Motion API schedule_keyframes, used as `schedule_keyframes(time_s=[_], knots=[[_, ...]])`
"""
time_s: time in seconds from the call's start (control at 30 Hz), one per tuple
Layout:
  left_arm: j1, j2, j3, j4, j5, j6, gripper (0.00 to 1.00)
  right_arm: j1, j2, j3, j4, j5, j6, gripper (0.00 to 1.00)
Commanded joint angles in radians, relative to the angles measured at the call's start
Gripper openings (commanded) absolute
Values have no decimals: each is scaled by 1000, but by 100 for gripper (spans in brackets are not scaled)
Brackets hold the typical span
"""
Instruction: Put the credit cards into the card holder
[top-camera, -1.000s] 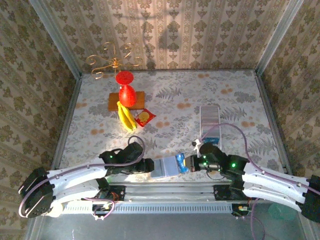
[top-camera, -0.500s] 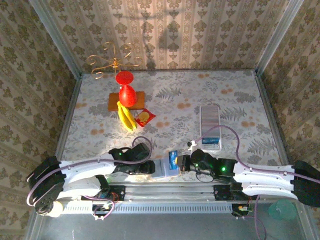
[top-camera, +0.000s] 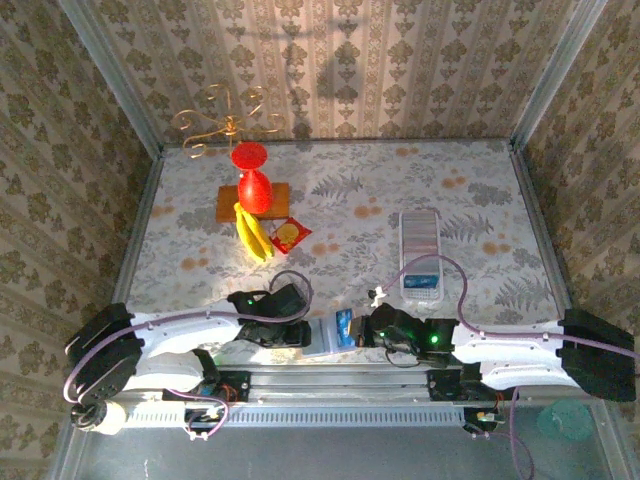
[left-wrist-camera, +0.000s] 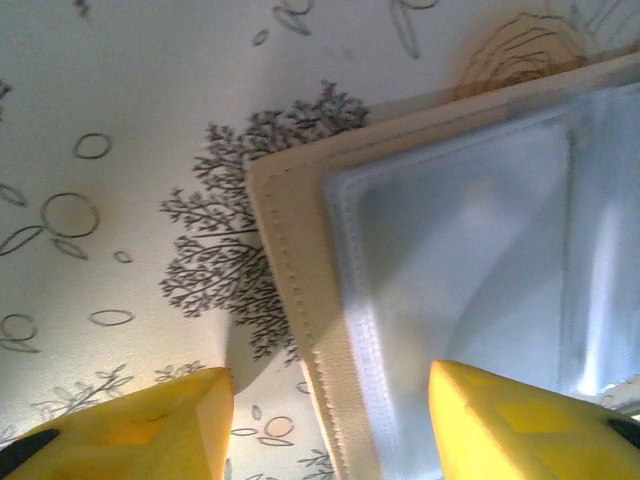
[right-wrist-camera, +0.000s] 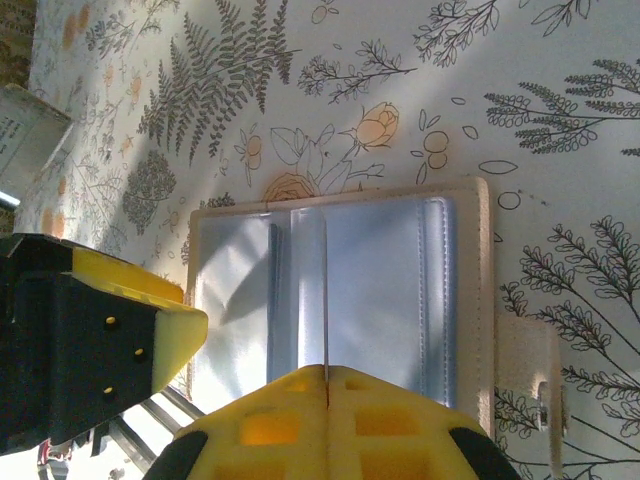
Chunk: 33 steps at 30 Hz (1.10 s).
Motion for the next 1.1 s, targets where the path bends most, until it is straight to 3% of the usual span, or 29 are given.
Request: schedule_keyframes(time_s=[0.0,0.27,1.07], knots=[[-11,-44,9,32,-2,-2,54,10,7,26,37,55,19,0],[-8,-97,-4,33,-12,-19,56,12,-6,20,32,80,23,0],[-5,27,-3,83,39,-10,58,13,67,36,97,68,31,0]])
